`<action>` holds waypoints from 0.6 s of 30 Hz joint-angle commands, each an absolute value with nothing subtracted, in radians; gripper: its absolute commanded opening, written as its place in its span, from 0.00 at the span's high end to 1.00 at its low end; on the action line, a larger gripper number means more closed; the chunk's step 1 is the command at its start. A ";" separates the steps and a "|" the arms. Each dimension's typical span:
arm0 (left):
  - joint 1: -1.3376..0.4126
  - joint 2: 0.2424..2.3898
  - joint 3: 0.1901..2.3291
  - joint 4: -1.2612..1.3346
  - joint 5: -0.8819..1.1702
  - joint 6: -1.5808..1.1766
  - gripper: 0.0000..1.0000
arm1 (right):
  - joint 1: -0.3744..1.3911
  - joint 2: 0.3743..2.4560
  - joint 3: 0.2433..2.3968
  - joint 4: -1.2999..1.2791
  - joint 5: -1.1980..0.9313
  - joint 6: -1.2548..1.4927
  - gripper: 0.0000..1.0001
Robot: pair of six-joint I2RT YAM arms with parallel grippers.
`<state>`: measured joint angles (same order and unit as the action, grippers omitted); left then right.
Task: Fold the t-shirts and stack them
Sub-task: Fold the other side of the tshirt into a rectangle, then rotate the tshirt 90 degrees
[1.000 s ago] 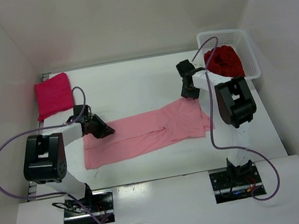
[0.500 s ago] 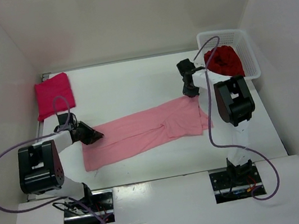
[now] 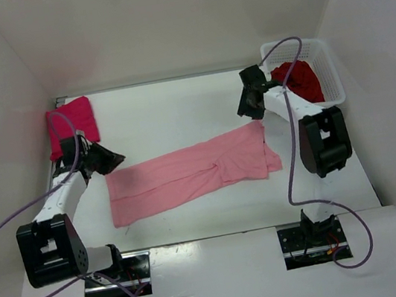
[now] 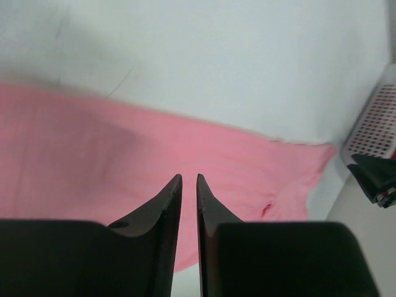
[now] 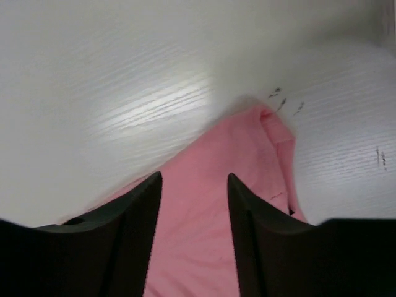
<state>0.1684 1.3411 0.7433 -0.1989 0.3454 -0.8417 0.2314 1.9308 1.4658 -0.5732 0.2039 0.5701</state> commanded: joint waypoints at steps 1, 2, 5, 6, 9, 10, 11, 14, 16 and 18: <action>0.163 1.311 0.839 -0.192 0.370 -0.812 0.78 | 0.255 1.772 1.421 -0.575 0.111 0.560 0.51; 0.146 1.312 0.850 -0.192 0.383 -0.811 0.78 | 0.255 1.755 1.389 -0.575 0.054 0.560 0.59; 0.107 1.339 0.870 -0.180 0.426 -0.775 0.78 | 0.302 1.684 1.247 -0.551 0.003 0.588 0.99; 0.086 1.351 0.870 -0.179 0.426 -0.775 0.78 | 0.302 1.672 1.183 -0.537 -0.011 0.603 0.99; 0.029 1.386 0.916 -0.193 0.439 -0.715 0.77 | 0.330 1.660 1.099 -0.516 -0.035 0.612 0.99; 0.017 1.387 0.926 -0.208 0.452 -0.688 0.77 | 0.330 1.660 1.083 -0.515 -0.046 0.612 0.99; 0.006 1.402 0.936 -0.218 0.462 -0.675 0.76 | 0.330 1.670 1.072 -0.515 -0.046 0.612 0.99; -0.029 1.413 0.946 -0.236 0.483 -0.646 0.76 | 0.330 1.719 1.072 -0.515 -0.046 0.603 0.99; -0.038 1.413 0.936 -0.236 0.483 -0.646 0.76 | 0.330 1.767 1.072 -0.515 -0.058 0.603 0.99; -0.038 1.388 0.927 -0.236 0.492 -0.646 0.76 | 0.330 1.810 1.107 -0.505 -0.069 0.603 0.99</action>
